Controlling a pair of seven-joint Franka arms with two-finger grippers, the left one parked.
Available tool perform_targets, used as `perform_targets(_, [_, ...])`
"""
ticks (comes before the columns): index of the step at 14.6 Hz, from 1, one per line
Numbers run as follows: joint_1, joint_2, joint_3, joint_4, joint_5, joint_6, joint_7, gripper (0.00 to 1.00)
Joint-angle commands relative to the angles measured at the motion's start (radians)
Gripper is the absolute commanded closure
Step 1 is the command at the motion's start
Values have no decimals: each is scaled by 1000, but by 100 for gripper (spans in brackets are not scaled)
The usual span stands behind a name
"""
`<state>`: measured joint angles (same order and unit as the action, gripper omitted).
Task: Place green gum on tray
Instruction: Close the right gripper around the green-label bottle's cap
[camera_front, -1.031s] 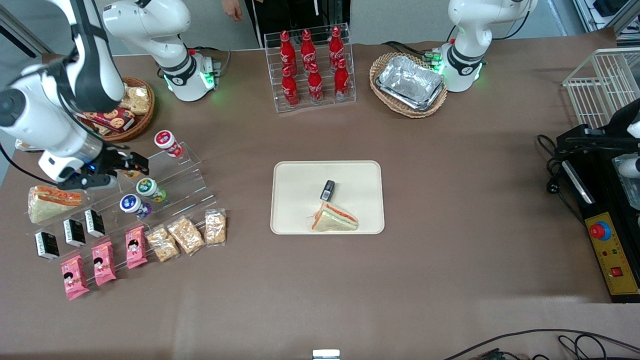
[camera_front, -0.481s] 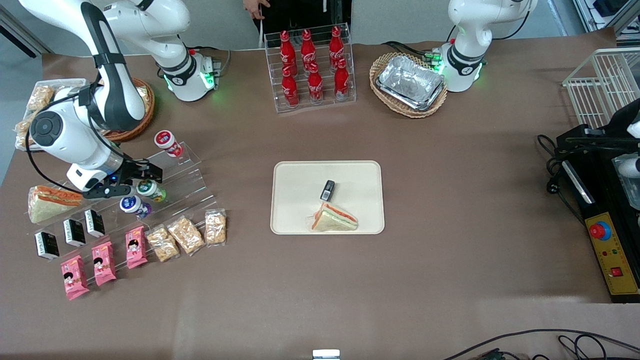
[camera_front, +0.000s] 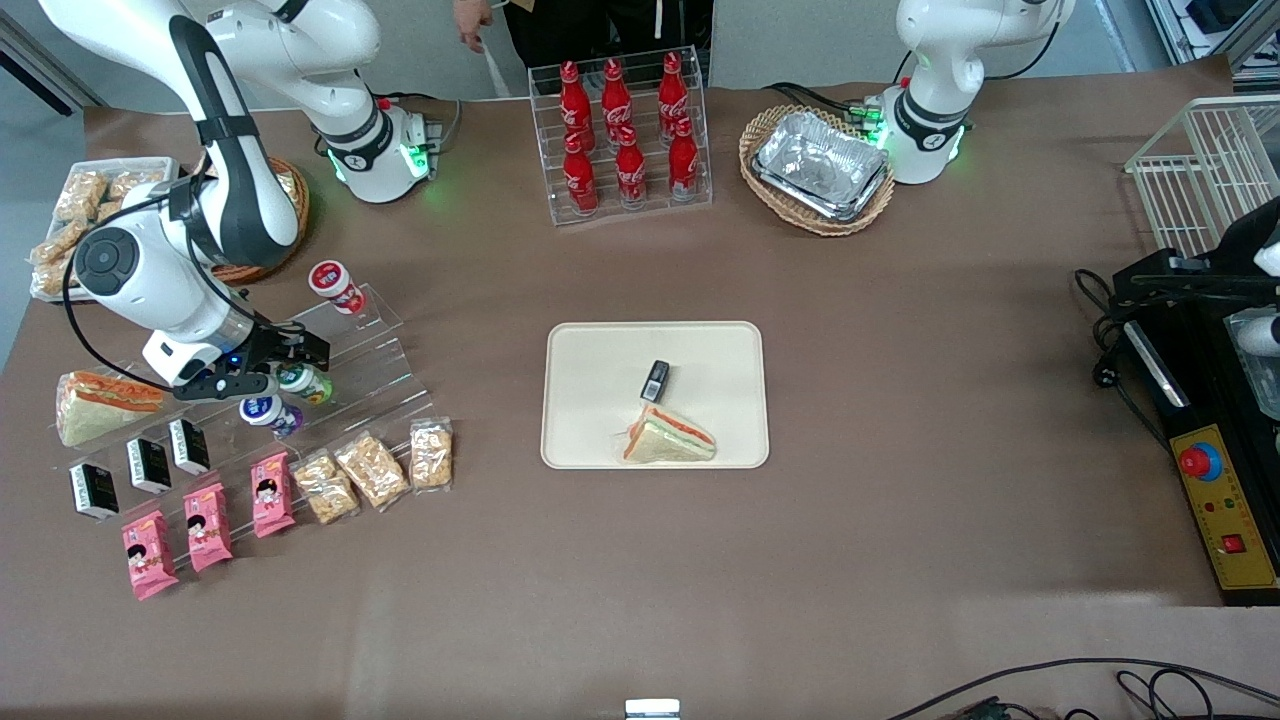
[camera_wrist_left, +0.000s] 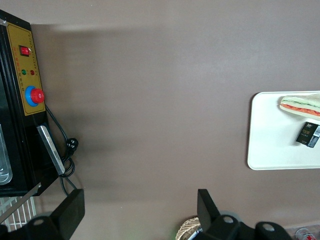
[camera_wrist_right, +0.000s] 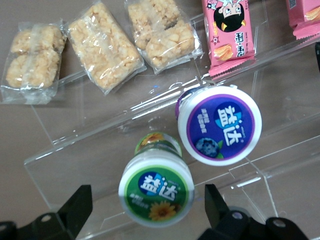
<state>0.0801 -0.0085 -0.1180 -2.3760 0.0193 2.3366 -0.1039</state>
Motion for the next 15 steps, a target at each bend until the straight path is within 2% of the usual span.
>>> perform_targets(1, [-3, 28, -2, -5, 21, 55, -23, 3])
perform_targets(3, [0, 31, -2, -5, 19, 66, -43, 40])
perform_targets(5, [0, 30, -2, -5, 19, 63, -63, 71])
perform_targets(6, [0, 28, -2, -3, 19, 59, -83, 81])
perform_targets(7, [0, 25, -2, -2, 19, 55, -91, 85])
perform_targets(9, [-2, 1, -2, 1, 19, 17, -94, 85])
perform_targets(15, [-2, -106, -2, 105, 21, -241, -92, 85])
